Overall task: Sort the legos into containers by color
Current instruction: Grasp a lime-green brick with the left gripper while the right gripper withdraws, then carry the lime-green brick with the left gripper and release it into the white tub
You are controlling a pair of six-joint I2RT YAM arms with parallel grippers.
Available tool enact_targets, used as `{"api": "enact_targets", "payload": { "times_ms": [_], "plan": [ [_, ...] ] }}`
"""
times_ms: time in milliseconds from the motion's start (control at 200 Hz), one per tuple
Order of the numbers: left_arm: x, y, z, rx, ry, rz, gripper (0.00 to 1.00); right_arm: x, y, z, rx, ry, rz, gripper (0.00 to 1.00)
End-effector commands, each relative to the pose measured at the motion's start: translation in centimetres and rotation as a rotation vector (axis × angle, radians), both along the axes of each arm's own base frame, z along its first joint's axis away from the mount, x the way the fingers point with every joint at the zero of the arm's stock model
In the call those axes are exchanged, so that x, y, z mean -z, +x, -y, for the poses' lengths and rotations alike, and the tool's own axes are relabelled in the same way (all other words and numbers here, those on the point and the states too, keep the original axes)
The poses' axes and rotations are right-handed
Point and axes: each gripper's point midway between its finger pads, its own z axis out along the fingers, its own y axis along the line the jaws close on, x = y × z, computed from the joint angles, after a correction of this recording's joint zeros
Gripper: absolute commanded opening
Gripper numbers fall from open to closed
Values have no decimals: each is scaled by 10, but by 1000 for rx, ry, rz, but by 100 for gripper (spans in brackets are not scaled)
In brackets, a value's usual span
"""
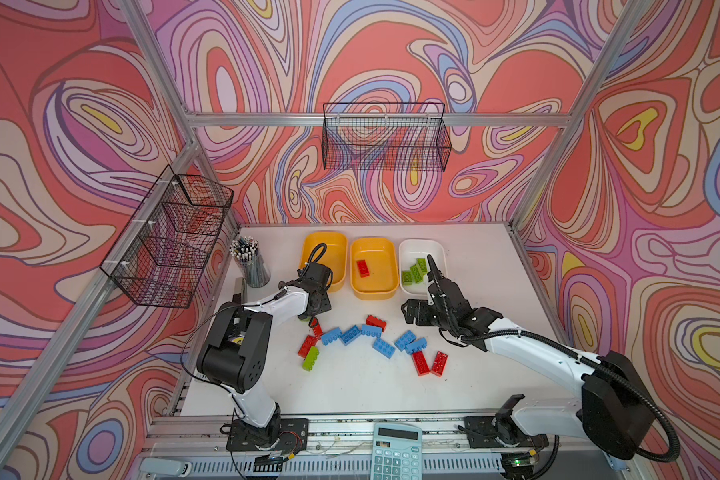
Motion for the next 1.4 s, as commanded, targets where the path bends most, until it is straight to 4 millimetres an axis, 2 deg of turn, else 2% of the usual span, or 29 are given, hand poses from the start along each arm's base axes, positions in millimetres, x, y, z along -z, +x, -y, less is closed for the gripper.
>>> {"api": "enact_targets", "payload": {
  "times_ms": [0,260,591,776,1177,1392],
  "plan": [
    [2,-1,0,-8,-6,-18,57,-1,0,4,22,0,10,98],
    [1,-1,-1,-2,0,-20,53,-1,0,5,24,-4,12,98],
    [11,1,-2,9,24,-50,35,-5,-3,10,36,-12,19,98],
    [9,0,-1,13,25,-61,32,-9,-2,11,39,-9,27,98],
    [-13,-7,4,33,-16,-26,30,-18,-5,13,45,7,43,98],
    [-41,-8,29,127,4,11,30,-22,-9,18,55,7,52,98]
  ]
}}
